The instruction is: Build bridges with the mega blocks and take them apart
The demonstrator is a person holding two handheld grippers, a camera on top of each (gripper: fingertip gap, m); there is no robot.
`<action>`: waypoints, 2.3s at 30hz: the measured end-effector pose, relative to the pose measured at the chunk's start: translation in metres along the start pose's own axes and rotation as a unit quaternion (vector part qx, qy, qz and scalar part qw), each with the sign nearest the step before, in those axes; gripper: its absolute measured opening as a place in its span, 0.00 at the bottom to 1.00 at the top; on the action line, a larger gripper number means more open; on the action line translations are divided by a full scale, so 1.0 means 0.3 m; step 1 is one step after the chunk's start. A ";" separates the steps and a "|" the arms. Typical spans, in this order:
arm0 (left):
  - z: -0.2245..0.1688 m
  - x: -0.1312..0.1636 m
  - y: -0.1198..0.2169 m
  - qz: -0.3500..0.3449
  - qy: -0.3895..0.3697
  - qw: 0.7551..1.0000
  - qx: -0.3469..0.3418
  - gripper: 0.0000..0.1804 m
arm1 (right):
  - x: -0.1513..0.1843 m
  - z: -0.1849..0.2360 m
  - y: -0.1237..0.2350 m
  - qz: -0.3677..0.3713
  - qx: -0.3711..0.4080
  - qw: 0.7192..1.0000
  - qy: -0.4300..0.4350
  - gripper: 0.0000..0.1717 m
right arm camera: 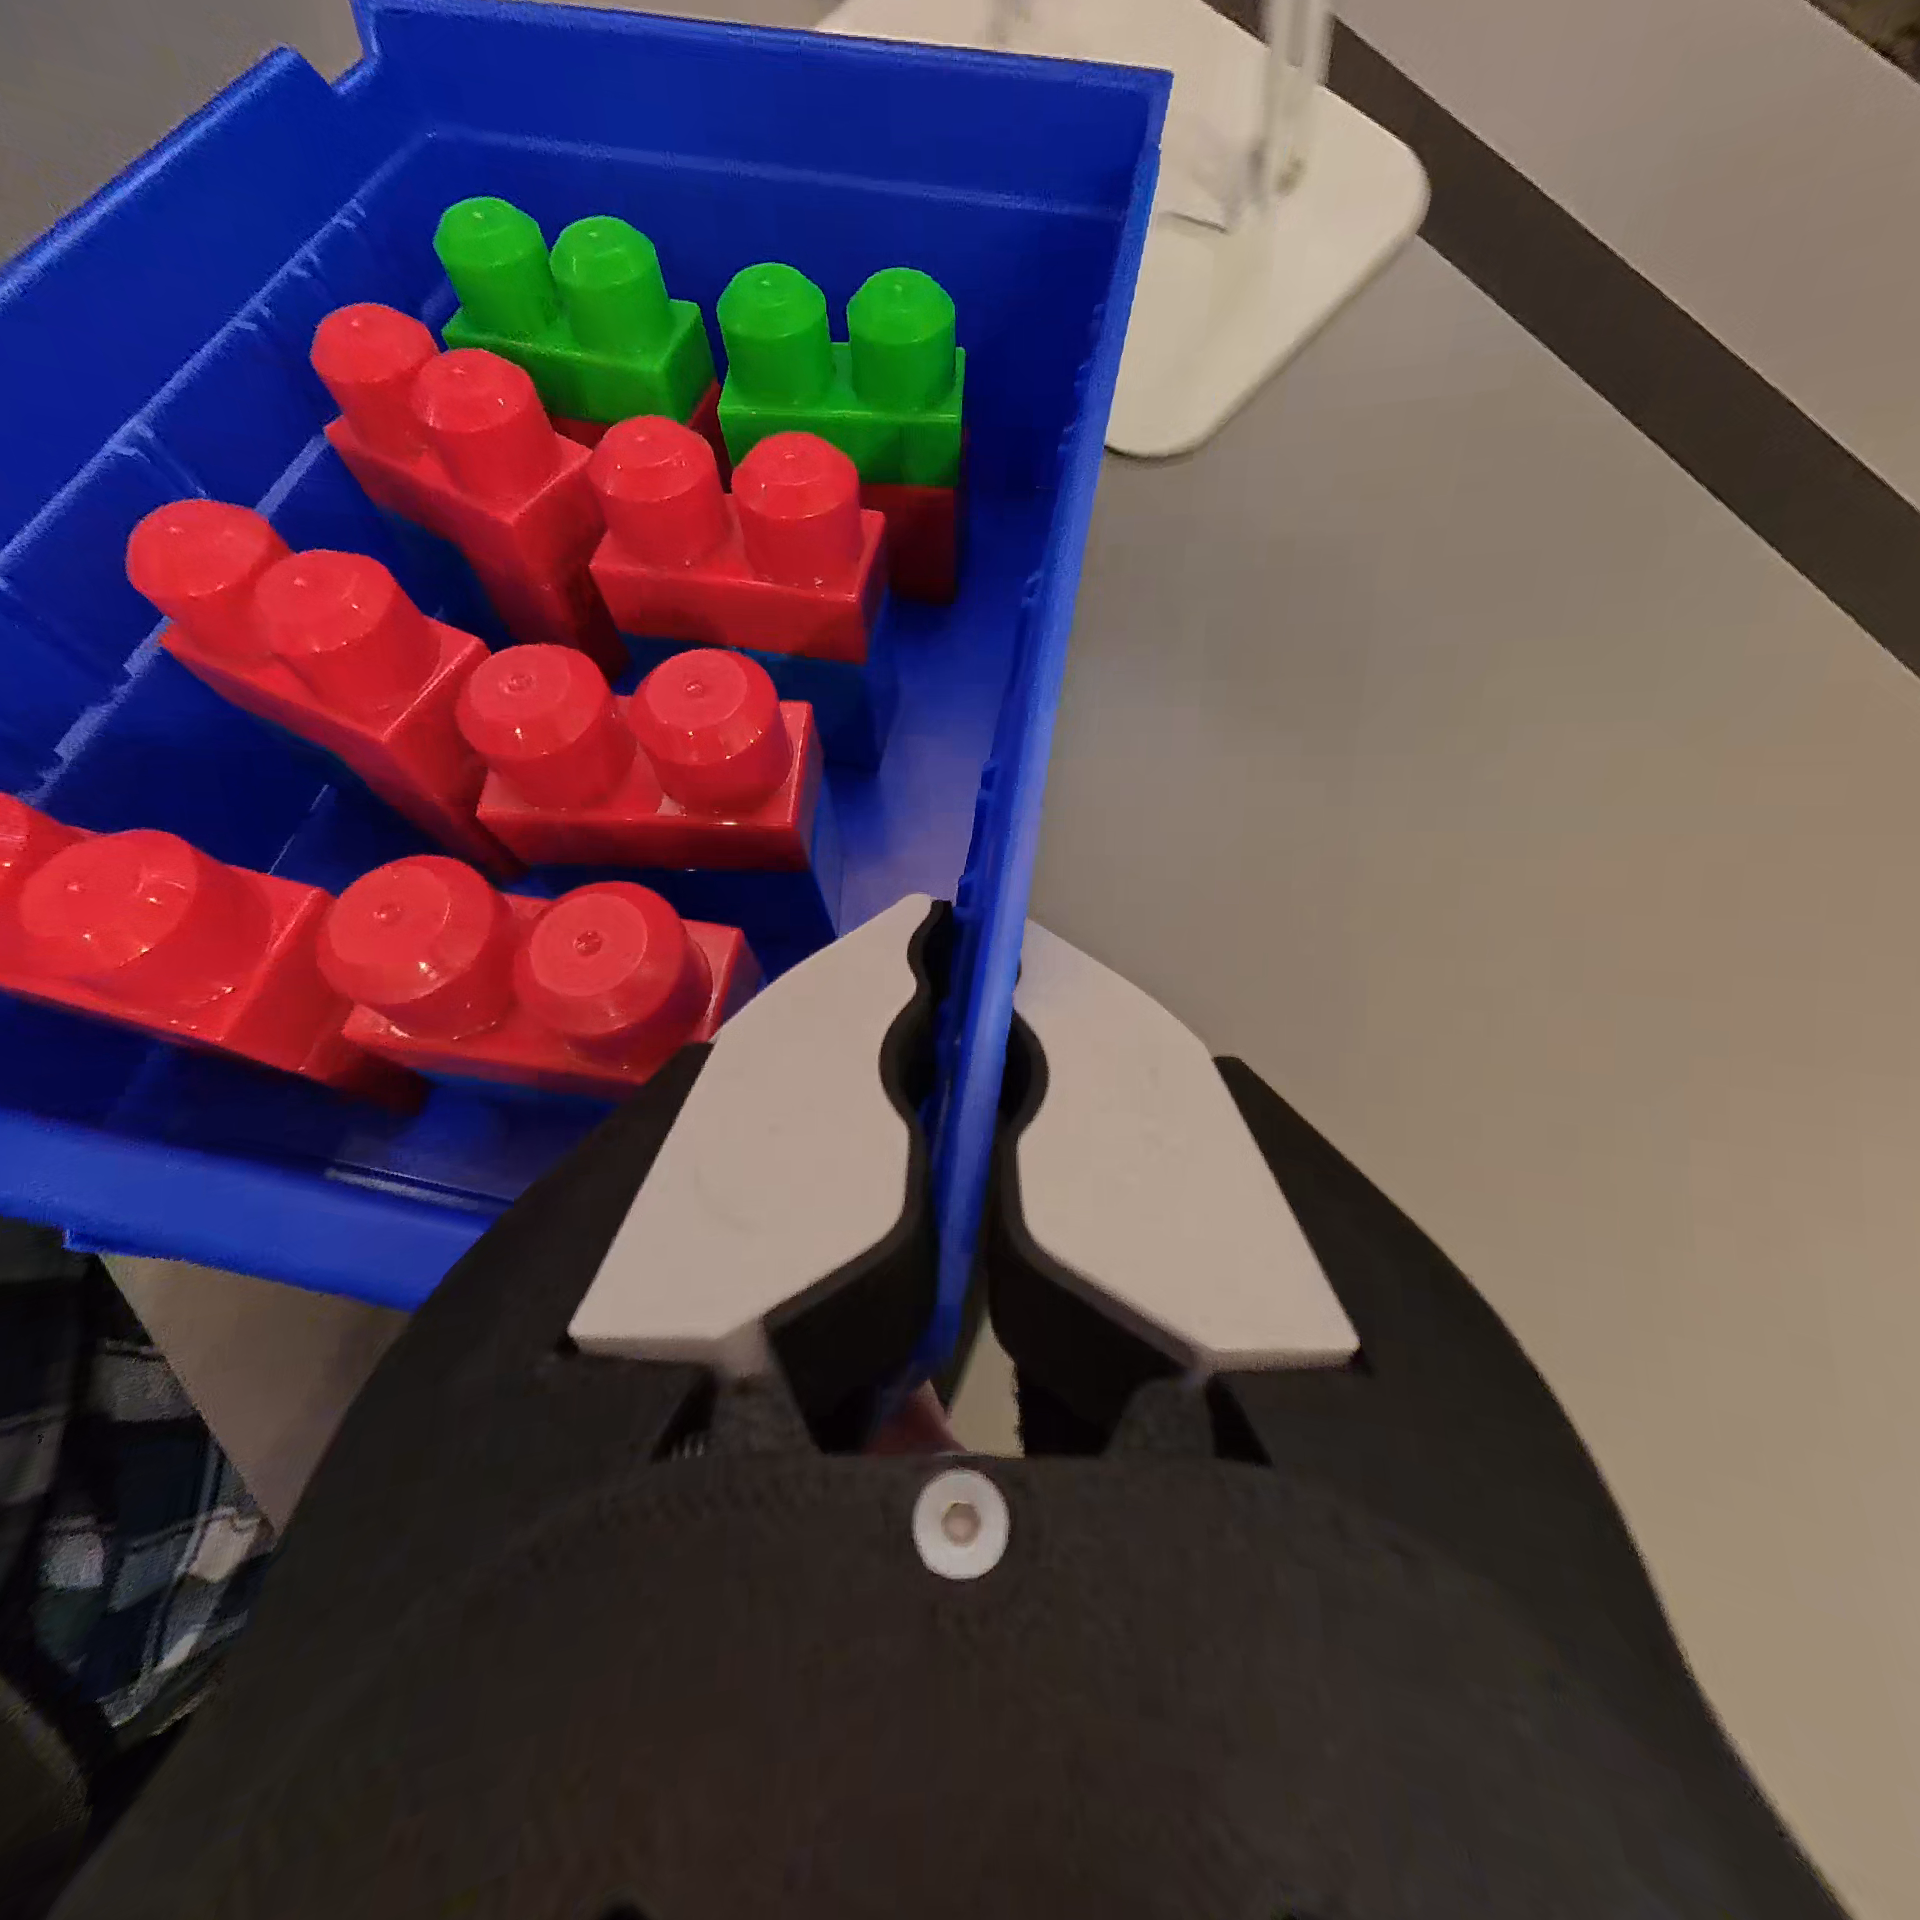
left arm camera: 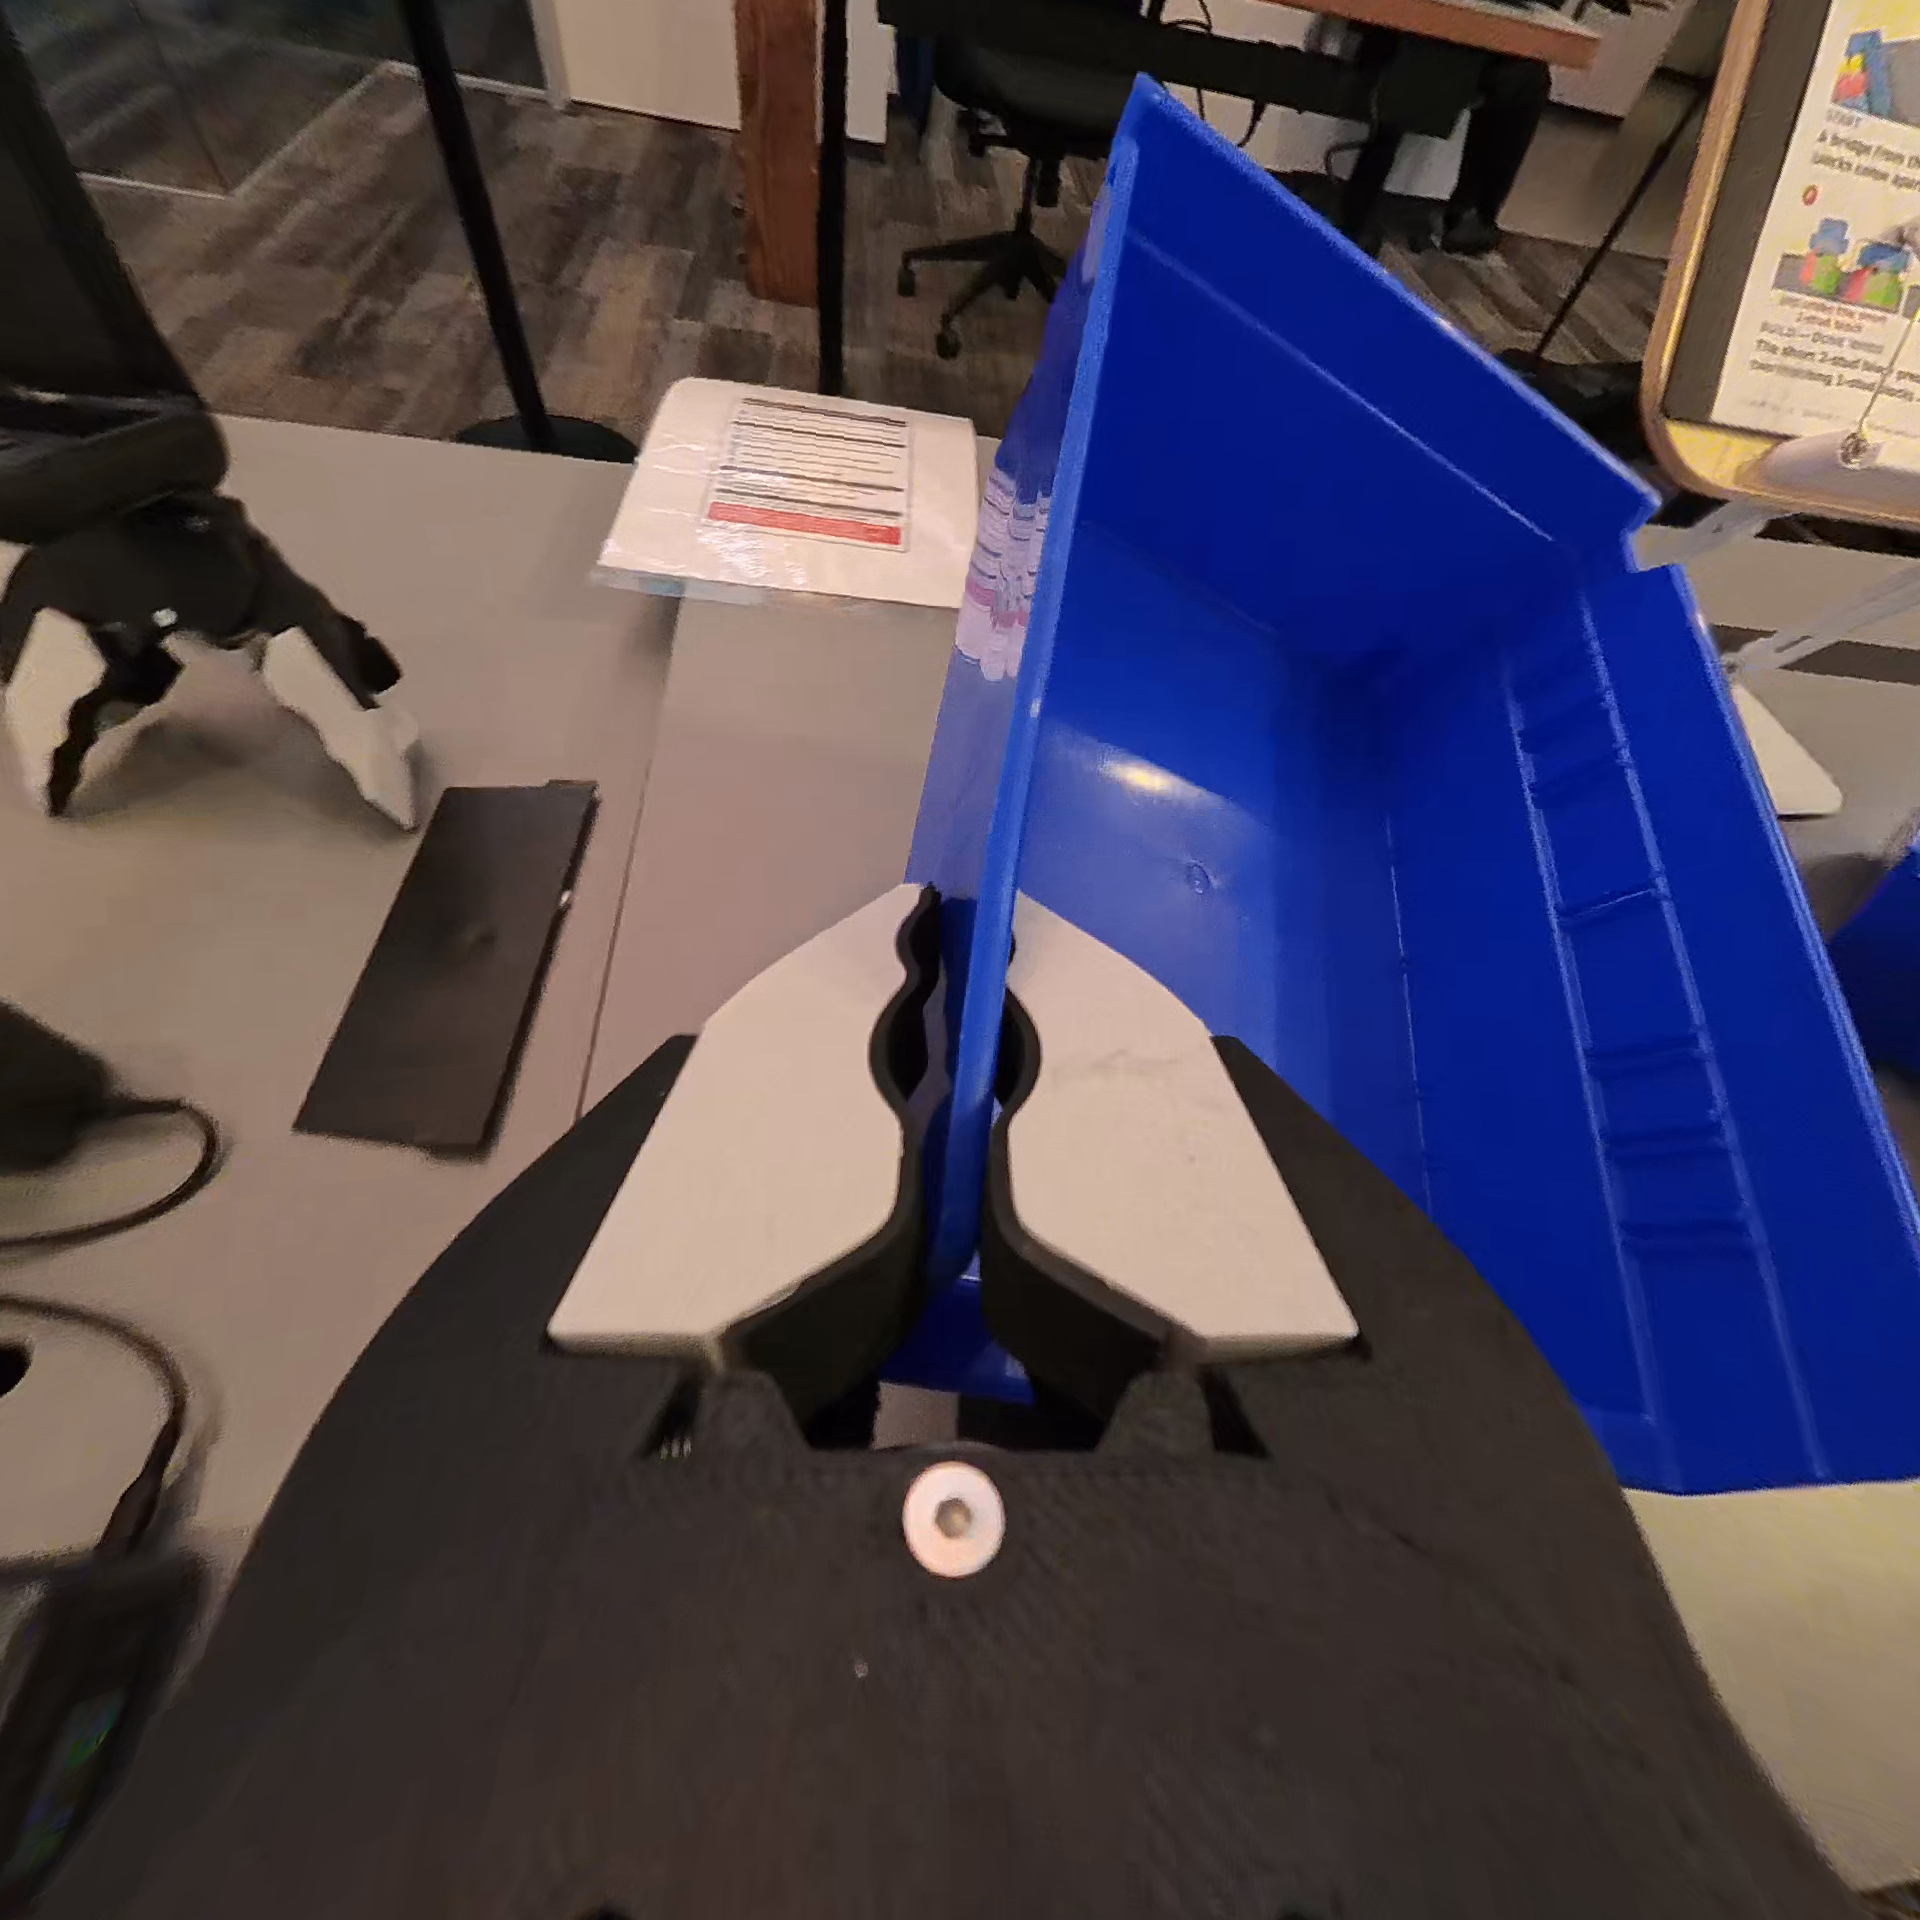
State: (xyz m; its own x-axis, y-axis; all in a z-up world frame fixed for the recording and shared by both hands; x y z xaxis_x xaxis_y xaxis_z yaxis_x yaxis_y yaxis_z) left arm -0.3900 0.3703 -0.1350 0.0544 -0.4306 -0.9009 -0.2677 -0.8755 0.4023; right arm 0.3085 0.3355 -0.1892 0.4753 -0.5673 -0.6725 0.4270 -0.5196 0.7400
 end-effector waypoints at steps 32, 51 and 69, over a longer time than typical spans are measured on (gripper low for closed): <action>0.286 0.055 0.384 -0.065 0.036 0.993 -0.097 0.03 | -0.523 0.713 -0.387 -0.195 -0.117 0.912 0.341 0.22; 0.322 0.028 0.439 -0.103 0.053 0.987 -0.109 0.03 | -0.425 1.048 -0.779 0.068 -0.169 0.771 0.611 0.16; 0.298 0.019 0.426 -0.115 0.057 0.987 -0.096 0.03 | -0.923 1.078 -1.139 0.098 -0.083 0.911 0.393 0.32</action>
State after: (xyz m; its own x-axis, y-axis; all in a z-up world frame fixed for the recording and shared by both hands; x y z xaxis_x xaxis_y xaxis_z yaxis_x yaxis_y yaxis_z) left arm -0.5097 0.2757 -0.1033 0.2032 -0.2273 -0.9524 -0.0482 -0.9738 0.2221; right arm -0.2177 0.4637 -0.2573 0.9305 0.0279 -0.3652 0.3546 -0.3178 0.8793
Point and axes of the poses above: each gripper's, where its closed fingertips meet, y back along the fingers, x out of its underside, z = x × y across the jaws, the point moved 1 cm from there along y, back along the fingers, and after that the axes turned 2 degrees about x, right-handed, at the moved point
